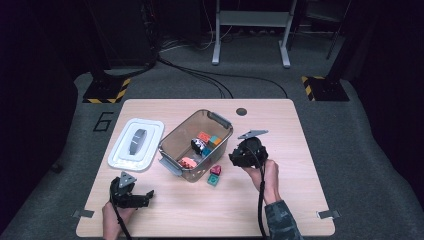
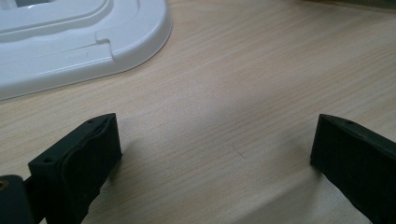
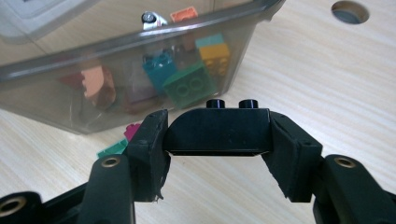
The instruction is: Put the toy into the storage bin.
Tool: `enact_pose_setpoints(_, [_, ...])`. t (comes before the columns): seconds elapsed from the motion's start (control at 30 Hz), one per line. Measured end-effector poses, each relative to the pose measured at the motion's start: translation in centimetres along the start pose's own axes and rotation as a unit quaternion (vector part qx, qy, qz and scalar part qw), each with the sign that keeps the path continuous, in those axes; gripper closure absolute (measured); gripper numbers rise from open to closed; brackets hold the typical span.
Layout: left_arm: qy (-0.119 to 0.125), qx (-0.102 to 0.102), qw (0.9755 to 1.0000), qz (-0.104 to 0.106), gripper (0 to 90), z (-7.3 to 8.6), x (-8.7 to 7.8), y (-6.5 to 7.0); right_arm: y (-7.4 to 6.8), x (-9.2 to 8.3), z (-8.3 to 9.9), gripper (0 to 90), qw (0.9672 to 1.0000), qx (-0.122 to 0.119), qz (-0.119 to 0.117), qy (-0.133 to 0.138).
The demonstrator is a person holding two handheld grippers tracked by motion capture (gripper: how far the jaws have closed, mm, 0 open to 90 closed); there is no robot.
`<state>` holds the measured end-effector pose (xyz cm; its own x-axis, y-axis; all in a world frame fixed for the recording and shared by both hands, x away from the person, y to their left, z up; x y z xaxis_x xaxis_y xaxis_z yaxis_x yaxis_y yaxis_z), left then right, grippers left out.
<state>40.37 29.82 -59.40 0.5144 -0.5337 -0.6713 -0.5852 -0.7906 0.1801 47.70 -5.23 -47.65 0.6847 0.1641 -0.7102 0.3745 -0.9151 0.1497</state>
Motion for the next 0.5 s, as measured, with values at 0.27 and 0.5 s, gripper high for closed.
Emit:
enact_pose_setpoints(0.27, [0.001, 0.001, 1.0000, -0.001, 1.4, 0.0, 0.0, 0.0, 0.9, -0.7, -1.7, 42.7, 0.9999, -0.003, 0.011, 0.011])
enact_pose_setpoints(0.5, [0.001, -0.003, 1.0000, 0.001, 1.4, 0.0, 0.0, 0.1, 1.1, -1.3, -3.7, 42.8, 0.9995, -0.009, 0.017, 0.024])
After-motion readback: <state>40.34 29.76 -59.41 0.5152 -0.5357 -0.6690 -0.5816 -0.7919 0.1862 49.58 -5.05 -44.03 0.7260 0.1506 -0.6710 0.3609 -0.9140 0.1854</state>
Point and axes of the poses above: each handheld gripper's, and its own axes: x roughly forward along the jaws, z roughly out of its underside, y roughly to its right, the point moved 9 cm from there along x, roughly forward along the jaws, and after that the axes turned 15 degrees about z, right-handed, at the moved point
